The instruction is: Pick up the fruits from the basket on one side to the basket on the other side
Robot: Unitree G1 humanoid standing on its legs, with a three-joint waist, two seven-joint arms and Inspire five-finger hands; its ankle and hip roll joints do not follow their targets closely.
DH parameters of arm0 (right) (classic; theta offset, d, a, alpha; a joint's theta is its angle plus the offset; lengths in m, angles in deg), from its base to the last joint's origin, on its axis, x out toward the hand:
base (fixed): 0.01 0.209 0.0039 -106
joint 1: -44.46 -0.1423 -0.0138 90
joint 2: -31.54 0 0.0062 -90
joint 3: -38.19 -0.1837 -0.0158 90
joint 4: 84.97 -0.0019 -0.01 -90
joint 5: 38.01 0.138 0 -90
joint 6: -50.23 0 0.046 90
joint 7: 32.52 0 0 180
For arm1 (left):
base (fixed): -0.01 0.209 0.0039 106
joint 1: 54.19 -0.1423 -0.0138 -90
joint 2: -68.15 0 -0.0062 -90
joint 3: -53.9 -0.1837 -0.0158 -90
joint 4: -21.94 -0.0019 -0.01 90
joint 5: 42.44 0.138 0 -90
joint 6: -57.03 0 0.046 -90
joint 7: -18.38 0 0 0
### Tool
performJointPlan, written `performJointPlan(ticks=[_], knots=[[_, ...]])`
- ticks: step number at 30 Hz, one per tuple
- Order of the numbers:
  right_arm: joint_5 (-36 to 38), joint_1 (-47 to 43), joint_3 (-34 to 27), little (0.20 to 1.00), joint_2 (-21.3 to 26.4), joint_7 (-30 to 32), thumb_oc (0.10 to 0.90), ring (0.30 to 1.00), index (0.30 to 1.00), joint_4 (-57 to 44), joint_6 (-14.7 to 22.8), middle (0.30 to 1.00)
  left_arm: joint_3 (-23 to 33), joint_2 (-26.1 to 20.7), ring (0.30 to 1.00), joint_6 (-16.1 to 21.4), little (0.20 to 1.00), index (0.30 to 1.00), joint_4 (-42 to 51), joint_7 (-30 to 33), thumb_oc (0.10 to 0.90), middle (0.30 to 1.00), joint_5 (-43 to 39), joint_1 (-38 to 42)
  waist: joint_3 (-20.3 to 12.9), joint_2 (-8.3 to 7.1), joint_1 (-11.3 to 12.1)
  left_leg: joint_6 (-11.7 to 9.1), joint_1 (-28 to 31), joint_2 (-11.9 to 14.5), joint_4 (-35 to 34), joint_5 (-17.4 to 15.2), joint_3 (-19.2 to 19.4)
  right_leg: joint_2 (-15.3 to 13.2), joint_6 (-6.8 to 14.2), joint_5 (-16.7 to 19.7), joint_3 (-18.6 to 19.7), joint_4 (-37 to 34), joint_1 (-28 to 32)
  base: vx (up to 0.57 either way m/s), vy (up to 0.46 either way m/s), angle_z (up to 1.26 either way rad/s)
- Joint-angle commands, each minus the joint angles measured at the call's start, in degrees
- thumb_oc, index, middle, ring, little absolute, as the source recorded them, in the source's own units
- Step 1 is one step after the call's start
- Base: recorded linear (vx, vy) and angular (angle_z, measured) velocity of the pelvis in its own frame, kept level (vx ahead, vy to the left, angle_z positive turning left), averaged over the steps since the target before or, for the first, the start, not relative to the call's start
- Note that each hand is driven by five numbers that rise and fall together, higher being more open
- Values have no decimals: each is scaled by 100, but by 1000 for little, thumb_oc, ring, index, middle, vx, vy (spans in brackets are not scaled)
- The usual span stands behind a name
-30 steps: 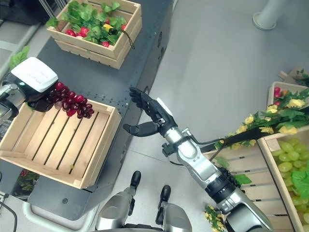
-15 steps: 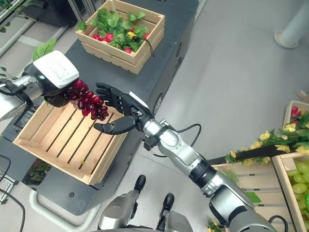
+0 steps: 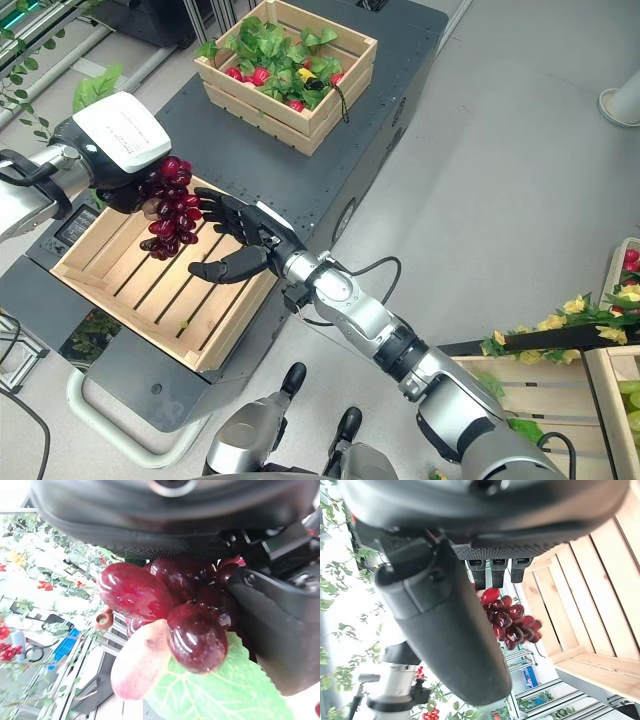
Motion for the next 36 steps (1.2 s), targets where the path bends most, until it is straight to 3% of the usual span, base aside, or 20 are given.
performJointPlan(ticks=[1, 13, 26, 34, 35, 36], knots=[[14, 204, 172, 900, -799, 289, 800, 900, 900, 218, 453, 900, 24, 252, 300, -363, 300, 300, -169, 229, 400, 300, -239, -127, -2008, 165, 107, -1, 187, -305, -202, -462, 116, -256, 78, 121, -109, 176, -285, -11, -10, 8], [155, 240, -90, 900, -1008, 1118, 800, 900, 900, 250, 556, 900, 129, 519, 300, -477, 300, 300, 303, -35, 400, 300, -177, -209, -2098, 212, 64, 10, 165, -314, -249, -437, 82, -253, 62, 151, -93, 123, -300, -1, -1, 0], [278, 230, -76, 900, -1044, 1185, 800, 900, 900, 102, 416, 900, 26, 613, 300, -451, 300, 300, 238, -52, 400, 300, -369, -93, -2111, 185, 26, 14, 144, -292, -249, -438, 176, -242, 57, 158, -74, 103, -331, -2, 2, 0], [311, 250, -75, 900, -1053, 1217, 800, 900, 900, 88, 518, 900, 111, 701, 300, -427, 300, 300, 465, -207, 400, 300, -371, -152, -2141, 161, 48, 19, 146, -289, -263, -439, 176, -249, 64, 156, -111, 96, -322, 0, 0, 0], [340, 233, -73, 787, -1041, 1231, 725, 787, 787, 66, 526, 787, 101, 714, 300, -439, 300, 300, 491, -254, 400, 300, -376, -151, -2142, 159, 47, 18, 146, -289, -261, -439, 172, -249, 63, 154, -114, 96, -319, 0, 0, 0], [343, 230, -71, 738, -1041, 1231, 692, 738, 738, 66, 530, 738, 95, 713, 300, -444, 300, 300, 494, -256, 400, 300, -378, -151, -2141, 160, 46, 18, 147, -289, -261, -440, 172, -249, 62, 154, -114, 95, -319, 0, 0, 0]])
